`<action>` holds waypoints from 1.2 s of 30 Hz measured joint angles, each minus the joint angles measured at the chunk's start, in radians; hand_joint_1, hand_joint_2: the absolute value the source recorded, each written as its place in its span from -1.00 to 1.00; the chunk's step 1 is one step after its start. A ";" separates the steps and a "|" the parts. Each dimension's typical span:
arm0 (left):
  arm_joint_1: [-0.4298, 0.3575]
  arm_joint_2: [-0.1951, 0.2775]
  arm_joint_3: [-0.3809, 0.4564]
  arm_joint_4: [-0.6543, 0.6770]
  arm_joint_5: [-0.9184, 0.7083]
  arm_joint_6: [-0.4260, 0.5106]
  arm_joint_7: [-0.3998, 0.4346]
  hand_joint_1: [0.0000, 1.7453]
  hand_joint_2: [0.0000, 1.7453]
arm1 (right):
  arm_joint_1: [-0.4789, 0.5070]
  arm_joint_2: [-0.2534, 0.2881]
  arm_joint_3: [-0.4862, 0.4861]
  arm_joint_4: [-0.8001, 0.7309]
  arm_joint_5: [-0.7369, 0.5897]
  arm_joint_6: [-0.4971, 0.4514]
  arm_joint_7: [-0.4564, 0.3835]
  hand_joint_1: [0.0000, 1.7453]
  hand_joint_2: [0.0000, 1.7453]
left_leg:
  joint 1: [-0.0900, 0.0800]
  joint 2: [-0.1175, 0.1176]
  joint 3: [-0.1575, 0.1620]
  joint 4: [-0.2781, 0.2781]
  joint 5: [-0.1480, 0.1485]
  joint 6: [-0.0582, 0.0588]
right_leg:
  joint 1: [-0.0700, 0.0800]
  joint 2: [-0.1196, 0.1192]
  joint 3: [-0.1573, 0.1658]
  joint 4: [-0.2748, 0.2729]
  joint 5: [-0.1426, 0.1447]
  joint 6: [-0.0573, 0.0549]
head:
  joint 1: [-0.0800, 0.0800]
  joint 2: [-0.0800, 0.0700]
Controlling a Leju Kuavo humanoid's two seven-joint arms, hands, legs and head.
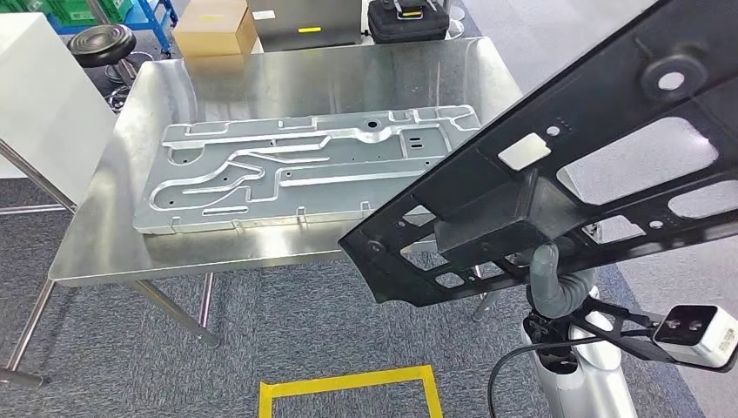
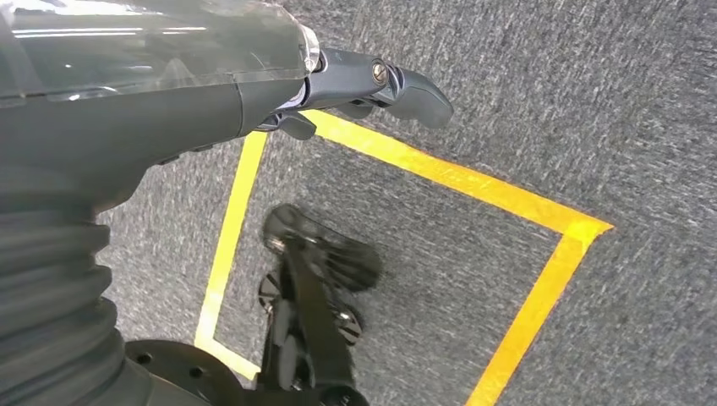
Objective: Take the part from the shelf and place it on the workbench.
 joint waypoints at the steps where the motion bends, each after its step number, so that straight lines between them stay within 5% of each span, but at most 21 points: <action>1: 0.001 0.000 0.000 0.000 0.000 0.000 0.000 -1.00 1.00 | -0.002 0.001 -0.004 0.001 0.000 0.000 0.002 1.00 1.00 | 0.001 0.000 0.021 -0.067 0.050 0.000 | 0.000 0.000 0.009 0.000 -0.007 0.003 | 0.000 0.000; 2: 0.002 0.000 0.001 0.000 0.000 0.000 0.000 -1.00 1.00 | -0.004 0.002 -0.007 0.002 0.000 0.000 0.002 1.00 1.00 | 0.000 0.001 0.041 -0.131 0.087 0.003 | 0.000 0.000 0.017 0.001 -0.014 0.006 | 0.000 0.000; 4: 0.001 0.000 0.001 0.000 0.000 0.000 0.001 -1.00 1.00 | -0.011 0.005 -0.013 0.004 0.003 0.000 0.006 1.00 1.00 | -0.005 0.003 0.066 -0.214 0.116 0.016 | 0.001 0.000 0.021 0.002 -0.023 0.017 | 0.000 0.000; 8: 0.002 0.000 0.001 0.000 0.000 -0.005 -0.001 -1.00 1.00 | -0.041 0.008 -0.031 0.009 0.015 -0.009 0.036 1.00 1.00 | -0.006 0.002 0.086 -0.237 0.111 0.049 | 0.001 0.000 0.019 0.027 -0.031 0.039 | 0.000 0.000; 10: 0.000 0.000 0.001 0.000 0.000 -0.009 -0.003 -1.00 1.00 | -0.066 0.009 -0.044 0.014 0.014 -0.017 0.051 1.00 1.00 | -0.004 0.002 0.100 -0.242 0.108 0.058 | -0.002 0.000 -0.024 0.107 -0.061 0.048 | 0.000 0.000; 13: -0.001 0.000 0.002 0.000 0.000 -0.016 -0.009 -1.00 1.00 | -0.093 0.009 -0.061 0.035 0.015 -0.031 0.064 1.00 1.00 | -0.005 0.000 0.109 -0.242 0.096 0.063 | -0.005 -0.001 -0.141 0.275 -0.121 0.055 | 0.000 0.000; 15: 0.000 0.000 0.002 0.000 0.000 -0.020 -0.014 -1.00 1.00 | -0.103 0.009 -0.069 0.051 0.023 -0.049 0.072 1.00 1.00 | -0.005 -0.002 0.123 -0.242 0.085 0.061 | -0.007 -0.001 -0.159 0.261 -0.085 0.054 | 0.000 0.000; 17: 0.001 0.000 0.002 0.000 0.000 -0.023 -0.017 -1.00 1.00 | -0.124 0.009 -0.078 0.072 0.031 -0.070 0.077 1.00 1.00 | -0.005 -0.002 0.141 -0.242 0.071 0.056 | -0.007 -0.001 -0.118 0.132 0.008 0.047 | 0.000 0.000; 19: -0.002 -0.001 0.002 0.000 0.000 -0.025 -0.020 -1.00 1.00 | -0.164 0.008 -0.093 0.106 0.048 -0.103 0.078 1.00 1.00 | -0.007 -0.002 0.150 -0.241 0.060 0.046 | -0.002 -0.001 -0.083 0.032 0.046 0.038 | 0.000 0.000; 24: -0.006 -0.001 0.016 0.000 0.000 -0.027 -0.024 -1.00 1.00 | -0.349 0.009 -0.144 0.218 0.234 -0.291 0.102 1.00 1.00 | -0.011 0.000 0.141 -0.194 0.037 0.017 | -0.005 0.004 -0.063 0.007 0.048 0.011 | 0.000 0.000; 28: -0.010 -0.002 0.027 0.000 0.000 -0.029 -0.027 -1.00 1.00 | -0.556 0.008 -0.136 0.366 0.558 -0.511 0.200 1.00 1.00 | -0.006 0.000 0.005 0.030 -0.051 0.002 | -0.002 0.005 -0.054 0.007 0.040 -0.002 | 0.000 0.000; 30: -0.008 -0.004 0.029 0.000 0.000 -0.032 -0.030 -1.00 1.00 | -0.640 0.008 -0.105 0.460 0.734 -0.600 0.250 1.00 1.00 | -0.006 0.000 -0.022 0.034 -0.022 0.004 | 0.001 0.006 -0.049 0.010 0.033 -0.004 | 0.000 0.000; 33: -0.008 -0.005 0.032 0.000 0.000 -0.035 -0.035 -1.00 1.00 | -0.768 0.013 -0.021 0.620 1.018 -0.702 0.338 1.00 1.00 | -0.010 0.004 0.037 -0.159 0.099 0.020 | 0.005 0.011 -0.039 0.013 0.023 -0.002 | 0.000 0.000; 36: -0.014 -0.005 0.033 0.000 -0.004 -0.037 -0.037 -1.00 1.00 | -0.851 0.028 0.062 0.764 1.217 -0.753 0.403 1.00 1.00 | -0.019 0.006 0.064 -0.231 0.118 0.035 | 0.006 0.011 -0.036 0.011 0.018 0.011 | 0.000 0.000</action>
